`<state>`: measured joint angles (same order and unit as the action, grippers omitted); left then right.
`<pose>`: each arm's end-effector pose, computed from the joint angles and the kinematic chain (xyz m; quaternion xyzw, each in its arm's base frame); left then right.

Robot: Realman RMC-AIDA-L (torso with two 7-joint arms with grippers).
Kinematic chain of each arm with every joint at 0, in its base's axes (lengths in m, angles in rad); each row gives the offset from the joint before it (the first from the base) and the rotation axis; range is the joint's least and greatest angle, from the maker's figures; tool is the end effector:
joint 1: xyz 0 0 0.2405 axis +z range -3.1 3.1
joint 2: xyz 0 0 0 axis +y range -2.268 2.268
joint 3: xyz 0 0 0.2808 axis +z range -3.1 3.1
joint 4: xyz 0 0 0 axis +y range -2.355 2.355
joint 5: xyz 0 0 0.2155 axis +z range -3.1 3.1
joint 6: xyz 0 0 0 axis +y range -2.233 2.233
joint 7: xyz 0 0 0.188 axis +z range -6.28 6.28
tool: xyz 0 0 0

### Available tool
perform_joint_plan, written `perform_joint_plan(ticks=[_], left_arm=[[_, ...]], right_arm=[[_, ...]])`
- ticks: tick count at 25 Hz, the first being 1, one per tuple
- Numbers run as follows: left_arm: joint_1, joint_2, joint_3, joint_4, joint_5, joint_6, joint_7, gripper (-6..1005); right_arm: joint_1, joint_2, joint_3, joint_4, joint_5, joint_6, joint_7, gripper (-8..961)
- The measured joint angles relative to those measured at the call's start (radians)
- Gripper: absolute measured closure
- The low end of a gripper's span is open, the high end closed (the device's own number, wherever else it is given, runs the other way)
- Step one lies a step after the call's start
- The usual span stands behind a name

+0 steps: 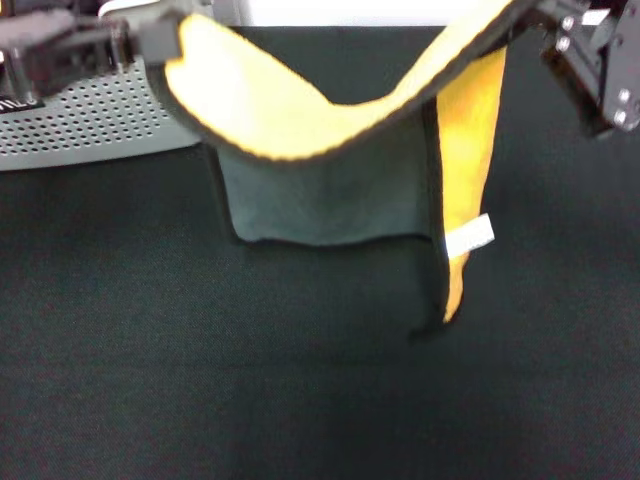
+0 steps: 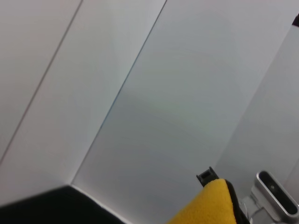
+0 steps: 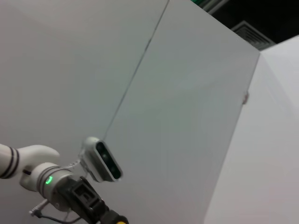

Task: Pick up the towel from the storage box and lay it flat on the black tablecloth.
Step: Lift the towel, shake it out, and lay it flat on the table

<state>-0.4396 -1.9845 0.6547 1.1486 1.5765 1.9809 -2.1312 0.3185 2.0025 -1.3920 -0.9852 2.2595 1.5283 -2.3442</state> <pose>-0.1885 0.3258 0.1008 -0.8861 -0.2674 -0.3777 0.0269 0.1383 0.3341 0.0241 -0.8245 -0.1671 0.4779 0.2527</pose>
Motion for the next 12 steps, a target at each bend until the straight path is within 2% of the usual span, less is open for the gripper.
perform_joint_plan(ticks=[6, 11, 12], left_arm=[[-0.039, 0.017, -0.023, -0.034, 0.002, -0.028, -0.009, 977], [-0.012, 0.034, -0.013, -0.100, 0.001, 0.009, -0.003, 980], [-0.001, 0.038, -0.010, -0.112, 0.000, 0.026, -0.003, 980]], right_arm=[[0.027, 0.003, 0.101, -0.014, -0.076, 0.005, 0.149, 939], [-0.015, 0.003, 0.101, -0.055, -0.127, 0.044, 0.251, 938], [-0.052, 0.007, 0.095, -0.080, -0.154, 0.075, 0.289, 938]])
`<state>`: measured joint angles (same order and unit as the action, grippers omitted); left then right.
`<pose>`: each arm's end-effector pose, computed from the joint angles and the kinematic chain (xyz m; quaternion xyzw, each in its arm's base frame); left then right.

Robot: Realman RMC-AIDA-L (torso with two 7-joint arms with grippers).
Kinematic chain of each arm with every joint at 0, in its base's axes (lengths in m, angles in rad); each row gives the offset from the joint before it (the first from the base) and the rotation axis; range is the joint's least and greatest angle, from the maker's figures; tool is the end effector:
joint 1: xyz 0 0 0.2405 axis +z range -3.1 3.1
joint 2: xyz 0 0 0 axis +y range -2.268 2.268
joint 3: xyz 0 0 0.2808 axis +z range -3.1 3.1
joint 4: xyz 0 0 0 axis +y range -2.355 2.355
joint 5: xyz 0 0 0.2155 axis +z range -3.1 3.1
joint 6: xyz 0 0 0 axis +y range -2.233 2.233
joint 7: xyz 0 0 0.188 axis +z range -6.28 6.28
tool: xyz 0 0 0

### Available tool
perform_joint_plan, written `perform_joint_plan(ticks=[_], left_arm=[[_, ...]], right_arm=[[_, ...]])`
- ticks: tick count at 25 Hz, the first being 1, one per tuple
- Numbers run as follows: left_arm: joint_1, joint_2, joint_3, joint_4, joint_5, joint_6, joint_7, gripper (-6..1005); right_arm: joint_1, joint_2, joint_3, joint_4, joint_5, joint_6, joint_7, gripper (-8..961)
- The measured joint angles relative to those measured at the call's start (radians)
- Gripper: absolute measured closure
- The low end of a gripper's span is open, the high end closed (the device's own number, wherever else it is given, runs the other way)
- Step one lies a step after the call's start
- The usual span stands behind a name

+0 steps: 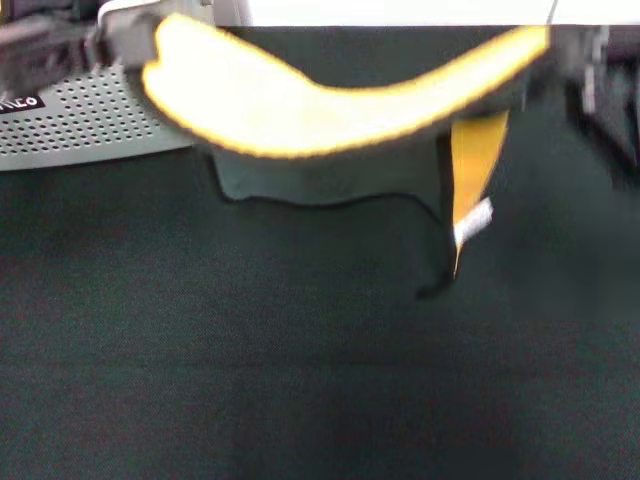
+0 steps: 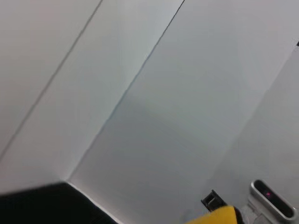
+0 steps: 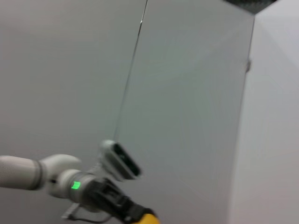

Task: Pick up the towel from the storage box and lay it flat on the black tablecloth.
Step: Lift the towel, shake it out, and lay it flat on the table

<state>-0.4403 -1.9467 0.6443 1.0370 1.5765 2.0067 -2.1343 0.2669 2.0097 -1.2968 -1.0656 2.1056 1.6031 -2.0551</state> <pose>-0.2043 0.3244 0.1033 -0.8719 -0.3009 -0.3863 0.0057 0.1523 0.3162 0.0291 -0.8614 -0.0890 0.4657 0.1821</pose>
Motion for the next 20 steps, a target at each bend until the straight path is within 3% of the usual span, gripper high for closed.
perform_joint_plan(ticks=[2, 3, 7, 9, 11, 15, 16, 18, 20], left_arm=[[0.018, 0.005, 0.011, -0.009, -0.007, 0.015, 0.000, 980], [0.087, 0.023, 0.062, -0.012, -0.032, 0.027, -0.002, 980], [0.190, 0.065, 0.174, 0.000, -0.103, 0.028, -0.010, 980], [0.218, 0.078, 0.195, -0.003, -0.122, 0.028, -0.026, 980], [0.216, 0.082, 0.183, -0.017, -0.107, 0.025, -0.048, 980], [0.179, 0.081, 0.149, -0.062, -0.065, 0.024, -0.061, 980], [0.175, 0.079, 0.147, -0.067, -0.064, 0.024, -0.060, 980], [0.161, 0.071, 0.134, -0.074, -0.068, 0.024, -0.050, 979], [0.138, 0.057, 0.100, -0.084, -0.069, 0.024, -0.032, 979]], right_arm=[[-0.067, 0.003, -0.030, -0.052, -0.029, 0.054, 0.053, 938], [-0.121, 0.004, -0.063, -0.103, -0.035, 0.080, 0.089, 938], [-0.214, 0.004, -0.130, -0.207, -0.037, 0.073, 0.149, 938], [-0.227, 0.004, -0.142, -0.228, -0.037, 0.049, 0.193, 937], [-0.211, 0.003, -0.137, -0.214, -0.040, 0.014, 0.238, 937], [-0.093, 0.001, -0.099, -0.073, -0.080, -0.038, 0.258, 937], [-0.093, 0.001, -0.099, -0.073, -0.080, -0.038, 0.258, 937], [-0.023, 0.000, -0.065, -0.012, -0.091, -0.021, 0.234, 937], [-0.017, 0.000, -0.052, -0.014, -0.092, -0.024, 0.215, 936]])
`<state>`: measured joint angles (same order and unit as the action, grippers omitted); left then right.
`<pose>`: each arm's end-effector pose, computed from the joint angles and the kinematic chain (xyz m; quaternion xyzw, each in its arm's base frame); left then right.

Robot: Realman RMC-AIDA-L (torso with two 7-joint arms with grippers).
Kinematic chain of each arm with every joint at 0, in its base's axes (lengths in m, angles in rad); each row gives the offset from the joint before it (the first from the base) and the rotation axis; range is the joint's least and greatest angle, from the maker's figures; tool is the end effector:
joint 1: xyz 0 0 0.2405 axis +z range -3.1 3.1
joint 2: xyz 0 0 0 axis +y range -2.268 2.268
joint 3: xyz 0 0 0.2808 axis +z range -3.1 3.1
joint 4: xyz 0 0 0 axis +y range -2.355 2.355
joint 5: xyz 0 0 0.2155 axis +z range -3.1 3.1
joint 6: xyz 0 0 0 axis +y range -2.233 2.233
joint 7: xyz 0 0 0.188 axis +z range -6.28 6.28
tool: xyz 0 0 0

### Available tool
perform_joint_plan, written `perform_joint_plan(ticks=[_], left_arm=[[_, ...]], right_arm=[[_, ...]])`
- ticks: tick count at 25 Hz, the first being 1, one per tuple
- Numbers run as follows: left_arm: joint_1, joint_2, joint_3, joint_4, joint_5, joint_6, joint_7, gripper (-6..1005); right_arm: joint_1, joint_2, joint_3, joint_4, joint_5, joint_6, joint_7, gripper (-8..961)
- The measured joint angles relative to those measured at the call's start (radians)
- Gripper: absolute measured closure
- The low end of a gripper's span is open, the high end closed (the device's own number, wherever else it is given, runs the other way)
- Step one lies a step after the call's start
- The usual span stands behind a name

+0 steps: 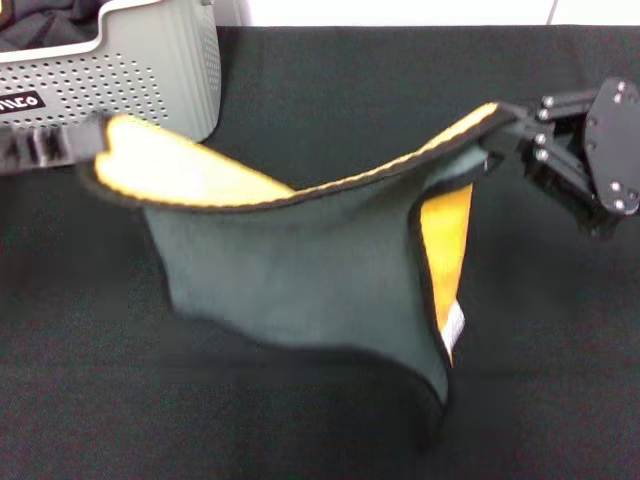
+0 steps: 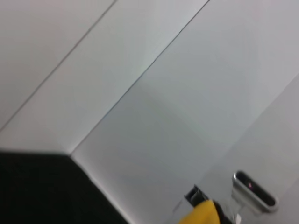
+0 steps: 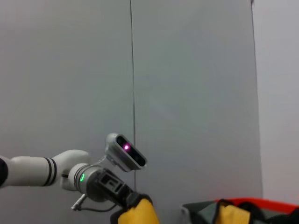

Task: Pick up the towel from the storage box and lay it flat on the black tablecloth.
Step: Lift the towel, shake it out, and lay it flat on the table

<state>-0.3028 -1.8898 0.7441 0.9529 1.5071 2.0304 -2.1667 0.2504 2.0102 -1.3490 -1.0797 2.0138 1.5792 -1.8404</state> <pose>-0.2470 0.2876 0.1026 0.8435 0.3785 0.3804 0.0222 0.1606 0.3078 0.0035 -0.8933 0.0102 0.4360 0.1084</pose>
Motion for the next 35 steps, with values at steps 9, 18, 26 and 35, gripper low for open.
perform_joint_plan(ticks=[9, 18, 26, 35], left_arm=[[-0.090, -0.007, -0.050, -0.070, 0.020, -0.001, 0.025, 979], [0.060, 0.054, 0.092, -0.035, -0.097, 0.007, 0.015, 979], [0.163, 0.073, 0.169, 0.021, -0.228, 0.003, -0.043, 979], [-0.081, -0.016, -0.168, -0.134, 0.290, -0.111, -0.027, 979]], right_arm=[[-0.010, -0.002, 0.042, -0.121, -0.020, 0.023, 0.023, 936], [-0.117, 0.003, 0.005, -0.187, -0.008, 0.174, 0.166, 935], [-0.137, -0.005, 0.029, -0.267, -0.001, 0.149, 0.270, 934], [0.435, -0.056, 0.167, 0.630, -0.239, 0.079, 0.055, 933]])
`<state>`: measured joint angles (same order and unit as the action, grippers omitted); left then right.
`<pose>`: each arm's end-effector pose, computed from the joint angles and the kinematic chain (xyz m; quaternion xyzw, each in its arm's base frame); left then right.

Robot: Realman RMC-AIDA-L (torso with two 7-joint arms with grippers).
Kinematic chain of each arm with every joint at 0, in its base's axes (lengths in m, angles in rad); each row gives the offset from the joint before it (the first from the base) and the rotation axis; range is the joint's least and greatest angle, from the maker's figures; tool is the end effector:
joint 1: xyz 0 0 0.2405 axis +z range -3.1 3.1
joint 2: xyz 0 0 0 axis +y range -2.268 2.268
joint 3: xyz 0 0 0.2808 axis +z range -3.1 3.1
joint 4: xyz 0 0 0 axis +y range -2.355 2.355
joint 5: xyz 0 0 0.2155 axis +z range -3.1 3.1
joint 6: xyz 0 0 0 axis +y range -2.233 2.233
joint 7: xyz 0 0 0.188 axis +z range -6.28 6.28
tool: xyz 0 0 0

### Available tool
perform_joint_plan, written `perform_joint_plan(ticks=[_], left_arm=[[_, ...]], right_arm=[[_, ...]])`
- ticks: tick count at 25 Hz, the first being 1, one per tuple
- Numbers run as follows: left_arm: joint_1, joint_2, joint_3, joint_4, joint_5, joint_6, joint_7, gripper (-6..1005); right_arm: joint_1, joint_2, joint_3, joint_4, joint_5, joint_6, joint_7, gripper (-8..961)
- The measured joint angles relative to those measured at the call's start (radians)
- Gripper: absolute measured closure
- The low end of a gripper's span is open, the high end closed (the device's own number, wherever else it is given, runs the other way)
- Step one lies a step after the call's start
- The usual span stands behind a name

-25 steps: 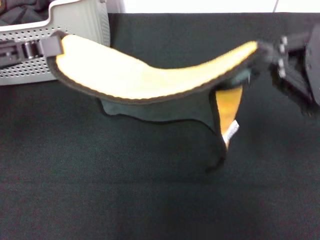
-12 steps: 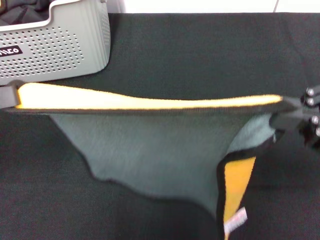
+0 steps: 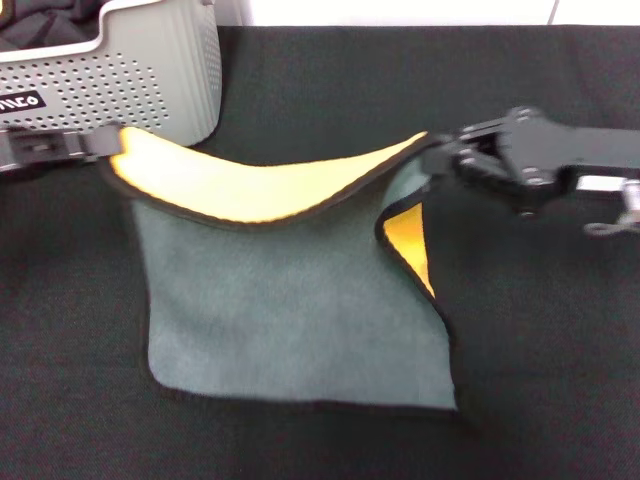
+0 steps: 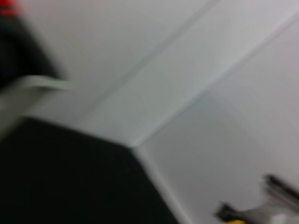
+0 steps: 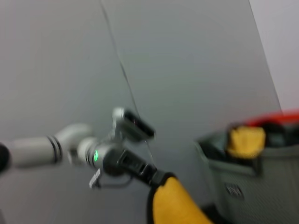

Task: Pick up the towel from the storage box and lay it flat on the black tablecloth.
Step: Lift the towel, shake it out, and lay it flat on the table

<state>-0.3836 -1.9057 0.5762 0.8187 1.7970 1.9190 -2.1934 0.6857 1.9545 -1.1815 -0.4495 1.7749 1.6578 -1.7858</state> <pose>-0.2835 0.3192 0.0822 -0.8005 -0.4874 -0.3476 0.0280 0.1677 0.3715 -0.0404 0.9190 -0.1322 -0.3714 0.0037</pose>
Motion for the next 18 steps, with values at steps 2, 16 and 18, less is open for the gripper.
perform_joint_plan(ticks=[2, 16, 18], left_arm=[[-0.047, -0.007, -0.012, -0.015, 0.093, -0.076, 0.009, 978], [-0.130, -0.007, -0.010, -0.069, 0.239, -0.351, 0.016, 978], [-0.134, -0.009, -0.010, -0.077, 0.245, -0.362, 0.017, 978]], right_arm=[[0.056, -0.002, -0.002, 0.115, -0.042, -0.062, -0.035, 933], [-0.004, 0.038, -0.001, -0.061, -0.135, -0.361, -0.020, 932], [0.015, 0.034, -0.005, -0.066, -0.151, -0.382, -0.019, 931]])
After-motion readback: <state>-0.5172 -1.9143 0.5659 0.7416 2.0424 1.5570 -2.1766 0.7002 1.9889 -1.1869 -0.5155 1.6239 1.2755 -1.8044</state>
